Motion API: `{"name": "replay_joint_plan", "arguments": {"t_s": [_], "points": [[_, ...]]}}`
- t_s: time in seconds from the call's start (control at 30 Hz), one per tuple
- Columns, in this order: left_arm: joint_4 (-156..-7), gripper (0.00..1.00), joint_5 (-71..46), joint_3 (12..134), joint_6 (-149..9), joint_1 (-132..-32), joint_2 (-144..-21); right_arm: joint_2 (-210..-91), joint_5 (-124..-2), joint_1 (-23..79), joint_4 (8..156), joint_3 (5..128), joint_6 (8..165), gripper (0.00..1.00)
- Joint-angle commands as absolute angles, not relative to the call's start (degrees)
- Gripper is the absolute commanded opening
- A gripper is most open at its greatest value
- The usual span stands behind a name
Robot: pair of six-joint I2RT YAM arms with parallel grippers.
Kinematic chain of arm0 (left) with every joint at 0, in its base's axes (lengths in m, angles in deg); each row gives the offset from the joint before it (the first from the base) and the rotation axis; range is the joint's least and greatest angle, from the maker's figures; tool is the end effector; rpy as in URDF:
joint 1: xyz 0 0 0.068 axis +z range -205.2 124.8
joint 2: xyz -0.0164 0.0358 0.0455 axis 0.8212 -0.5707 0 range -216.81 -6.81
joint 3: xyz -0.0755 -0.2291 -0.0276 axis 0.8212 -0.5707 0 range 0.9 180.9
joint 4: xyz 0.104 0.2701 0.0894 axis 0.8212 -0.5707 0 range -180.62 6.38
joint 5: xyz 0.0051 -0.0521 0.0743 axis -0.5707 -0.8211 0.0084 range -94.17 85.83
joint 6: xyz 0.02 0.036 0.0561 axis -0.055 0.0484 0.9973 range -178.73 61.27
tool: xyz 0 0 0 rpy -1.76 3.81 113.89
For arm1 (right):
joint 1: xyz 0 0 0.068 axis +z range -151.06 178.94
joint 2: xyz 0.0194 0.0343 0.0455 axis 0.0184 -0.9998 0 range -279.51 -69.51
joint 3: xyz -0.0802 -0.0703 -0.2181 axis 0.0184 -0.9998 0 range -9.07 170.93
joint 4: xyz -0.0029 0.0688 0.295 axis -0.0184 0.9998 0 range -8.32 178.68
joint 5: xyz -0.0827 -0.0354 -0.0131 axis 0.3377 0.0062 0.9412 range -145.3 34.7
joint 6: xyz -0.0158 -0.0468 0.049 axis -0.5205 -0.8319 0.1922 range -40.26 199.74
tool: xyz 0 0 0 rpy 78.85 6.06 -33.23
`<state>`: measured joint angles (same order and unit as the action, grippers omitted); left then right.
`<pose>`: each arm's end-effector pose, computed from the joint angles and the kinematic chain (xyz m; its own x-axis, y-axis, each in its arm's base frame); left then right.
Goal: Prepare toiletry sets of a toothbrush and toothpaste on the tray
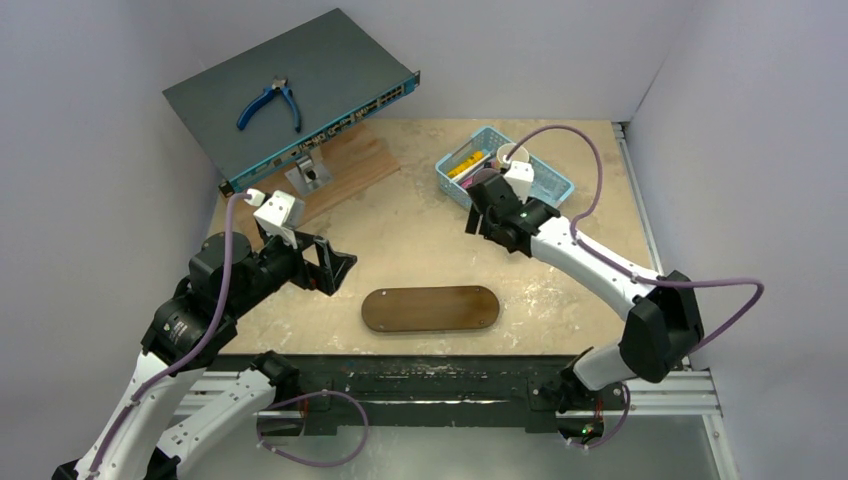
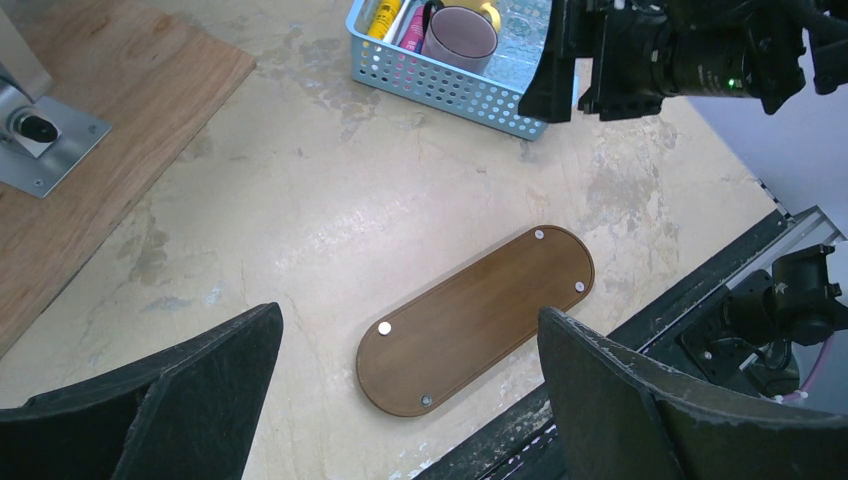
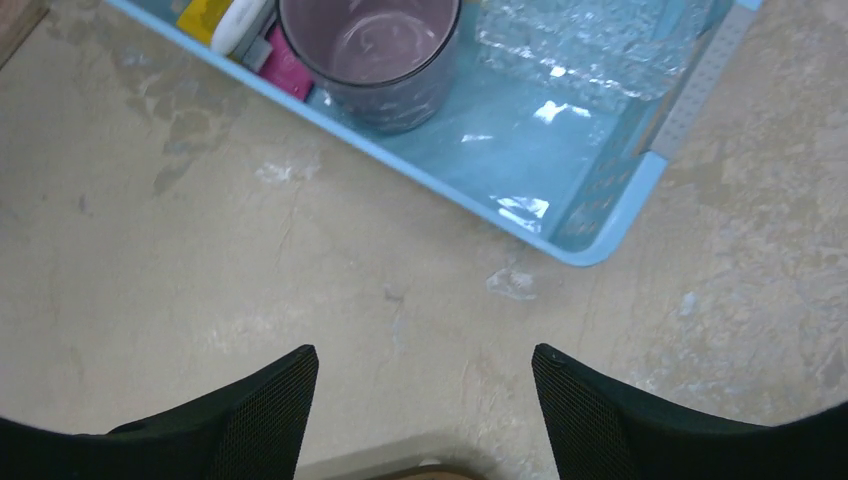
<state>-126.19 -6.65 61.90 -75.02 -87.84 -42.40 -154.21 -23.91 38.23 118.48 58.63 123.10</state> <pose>0.1591 -0.1048 0.3886 -0.3994 -0.0770 -0.9135 0.4808 0.8308 -0.2803 0.3007 0.2081 0.2195 -0.6616 0.2159 -0.7181 0.2090 0.9728 0.0999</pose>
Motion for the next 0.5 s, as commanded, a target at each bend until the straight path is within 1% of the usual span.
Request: {"name": "replay_joint_plan", "arguments": {"t_s": [0.0, 0.23, 0.47], "points": [[-125.46, 0.98, -6.1, 61.94, -74.11, -87.9, -42.31, -150.85, -20.0, 34.02, 118.8, 59.3, 122.58, 0.8], [-125.46, 0.98, -6.21, 61.89, -74.11, -87.87, -42.35, -149.95, -21.42, 25.86, 116.05, 56.94, 122.0, 0.79], [-125.54, 0.98, -6.22, 61.9, -74.12, -87.9, -42.29, -155.13, -23.48, 19.85, 115.11, 57.35, 123.35, 0.76]]}}
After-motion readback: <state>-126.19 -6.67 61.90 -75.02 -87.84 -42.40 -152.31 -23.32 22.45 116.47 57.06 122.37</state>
